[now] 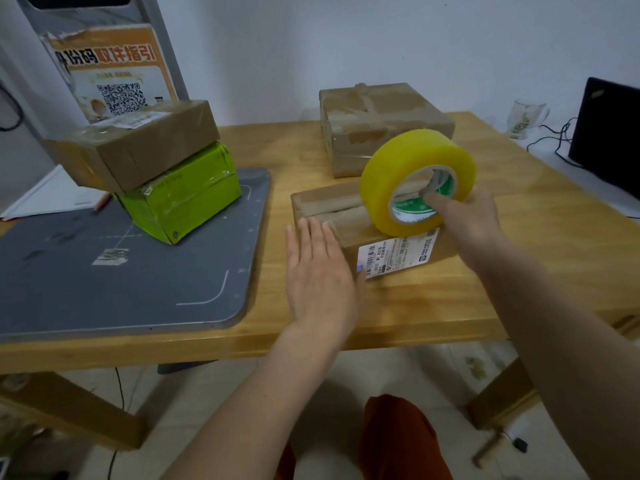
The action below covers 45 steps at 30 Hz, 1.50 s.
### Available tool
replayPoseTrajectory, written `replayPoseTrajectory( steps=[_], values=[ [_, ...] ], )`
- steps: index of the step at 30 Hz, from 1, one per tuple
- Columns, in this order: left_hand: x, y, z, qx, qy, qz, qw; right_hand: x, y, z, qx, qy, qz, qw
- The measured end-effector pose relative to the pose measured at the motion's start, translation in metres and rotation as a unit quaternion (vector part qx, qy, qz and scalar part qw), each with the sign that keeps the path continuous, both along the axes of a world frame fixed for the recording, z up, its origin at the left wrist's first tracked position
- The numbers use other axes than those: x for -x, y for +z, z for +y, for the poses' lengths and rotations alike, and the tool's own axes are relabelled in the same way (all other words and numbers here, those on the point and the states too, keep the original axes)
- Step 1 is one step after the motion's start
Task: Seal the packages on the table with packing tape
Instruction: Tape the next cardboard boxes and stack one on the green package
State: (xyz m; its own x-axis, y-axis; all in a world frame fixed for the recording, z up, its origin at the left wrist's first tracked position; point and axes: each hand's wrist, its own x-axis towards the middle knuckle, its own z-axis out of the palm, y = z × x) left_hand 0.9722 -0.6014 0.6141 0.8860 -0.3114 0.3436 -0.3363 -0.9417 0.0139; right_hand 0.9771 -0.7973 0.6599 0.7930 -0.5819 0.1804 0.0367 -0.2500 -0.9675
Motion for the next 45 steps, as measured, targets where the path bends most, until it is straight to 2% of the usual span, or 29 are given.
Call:
replayPoseTrajectory(
  steps=[2, 4, 8, 12, 16, 18, 20, 23, 26, 29, 32, 35, 40, 45],
  values=[
    [0.002, 0.010, -0.017, -0.056, -0.007, 0.021, 0.998, 0.000, 0.001, 0.004, 0.005, 0.007, 0.000, 1.000],
    [0.009, 0.013, -0.028, -0.050, -0.036, 0.056, 0.997, 0.000, 0.003, 0.009, 0.012, 0.007, 0.009, 1.000],
    [0.012, 0.005, -0.005, -0.067, -0.076, 0.034, 0.994, 0.001, 0.006, 0.013, 0.003, 0.005, 0.020, 1.000],
    [0.009, 0.005, 0.017, -0.057, -0.051, 0.029, 0.997, 0.003, 0.007, 0.012, -0.003, 0.019, 0.023, 1.000],
    [0.007, 0.018, 0.000, -0.035, -0.009, 0.055, 0.998, 0.001, 0.005, 0.012, -0.006, 0.010, 0.035, 0.999],
    [-0.005, 0.026, -0.013, -0.022, -0.021, 0.066, 0.997, -0.001, 0.004, 0.014, -0.005, -0.007, 0.050, 0.999],
    [-0.018, 0.027, -0.020, -0.018, -0.042, 0.089, 0.995, -0.002, 0.005, 0.015, 0.020, -0.017, 0.063, 0.998],
    [-0.028, 0.016, -0.019, -0.013, -0.053, 0.058, 0.997, -0.007, 0.008, 0.007, 0.087, -0.012, 0.086, 0.992],
    [-0.033, 0.009, -0.014, 0.008, -0.066, 0.028, 0.997, -0.010, 0.016, -0.001, 0.068, 0.015, 0.142, 0.987],
    [-0.051, 0.014, 0.001, 0.003, -0.077, 0.039, 0.996, -0.011, 0.019, 0.006, 0.079, 0.034, 0.171, 0.981],
    [-0.068, 0.018, 0.018, 0.014, -0.101, 0.073, 0.992, -0.008, 0.015, 0.029, 0.159, -0.033, 0.205, 0.965],
    [-0.072, 0.021, 0.022, 0.039, -0.107, 0.079, 0.990, -0.004, 0.010, 0.051, 0.181, -0.038, 0.176, 0.967],
    [-0.075, 0.016, 0.020, 0.087, -0.075, 0.081, 0.990, -0.009, 0.026, 0.026, 0.207, 0.002, 0.151, 0.967],
    [-0.075, 0.015, 0.018, 0.074, -0.073, 0.091, 0.990, 0.001, 0.032, -0.011, 0.059, -0.004, 0.063, 0.996]
  ],
)
